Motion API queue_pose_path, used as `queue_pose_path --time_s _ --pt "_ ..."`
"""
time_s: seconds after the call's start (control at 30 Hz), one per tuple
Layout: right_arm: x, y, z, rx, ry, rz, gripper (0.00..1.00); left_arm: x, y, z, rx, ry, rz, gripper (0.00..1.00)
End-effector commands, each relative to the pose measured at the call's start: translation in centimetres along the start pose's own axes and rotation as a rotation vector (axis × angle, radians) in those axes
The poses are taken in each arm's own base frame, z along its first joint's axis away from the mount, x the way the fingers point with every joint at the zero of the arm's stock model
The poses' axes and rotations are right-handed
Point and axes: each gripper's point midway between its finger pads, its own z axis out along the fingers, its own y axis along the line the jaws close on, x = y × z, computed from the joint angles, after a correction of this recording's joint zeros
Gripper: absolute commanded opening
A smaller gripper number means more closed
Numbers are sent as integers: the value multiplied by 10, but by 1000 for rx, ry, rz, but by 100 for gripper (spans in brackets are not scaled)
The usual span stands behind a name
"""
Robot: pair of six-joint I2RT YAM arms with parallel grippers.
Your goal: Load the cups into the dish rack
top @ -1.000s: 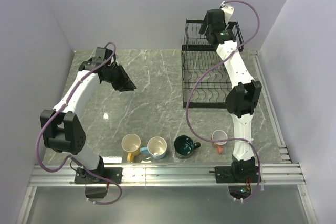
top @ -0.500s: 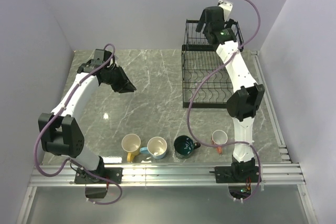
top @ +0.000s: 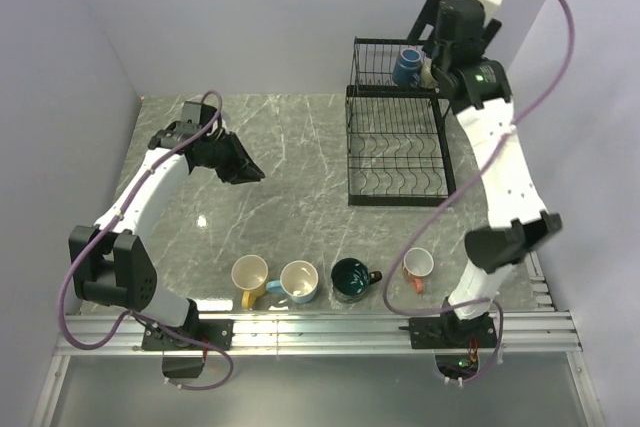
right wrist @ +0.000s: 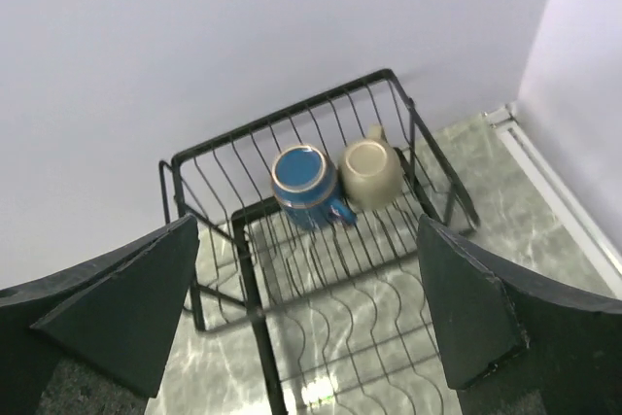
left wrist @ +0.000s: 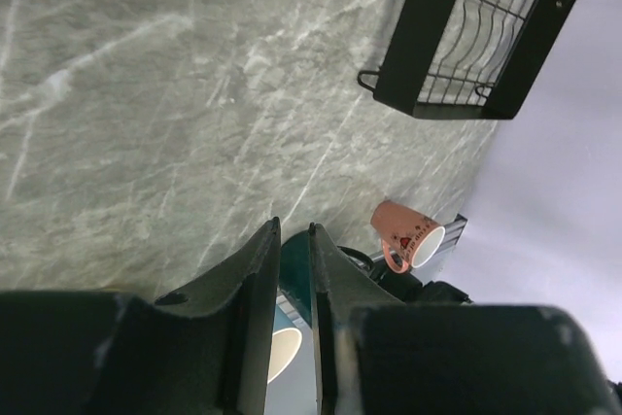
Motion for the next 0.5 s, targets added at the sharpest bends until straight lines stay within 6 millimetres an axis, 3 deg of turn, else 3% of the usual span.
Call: queue_pose_path --time_s 0.0,0.03,0.07,0.1,0.13,0.17,0.2,0.23,0.27,0.3,0.33,0.4,0.47 --pt "25 -29 -29 53 89 18 100 6 -26 -10 82 -18 55 24" --pt "24 -38 -48 42 103 42 100 8 -29 -10 87 -15 65 24" --pt "36 -43 -55 37 137 52 100 11 -32 -9 90 -9 77 24" --pt "77 -53 -57 56 228 49 100 12 -35 -9 97 -9 86 25" --pt "83 -56 -77 11 258 77 100 14 -37 -8 99 -2 90 24" --pt "100 -61 -85 3 301 85 100 18 -40 -7 106 5 102 24" --pt "145 -75 -93 35 401 76 99 20 -42 -5 110 10 106 24" --pt "151 -81 -111 10 422 107 99 24 -45 -4 117 20 118 24" --pt "167 -89 -121 20 458 116 99 26 -46 -2 118 28 122 24" --pt "200 -103 -129 67 526 126 98 29 -47 -1 118 34 127 24" --pt "210 -116 -146 87 560 135 98 32 -49 1 121 41 136 24" --pt "246 -134 -162 151 656 139 98 41 -53 5 129 66 155 24" --pt "269 -153 -181 209 735 117 98 48 -56 11 141 83 167 24"
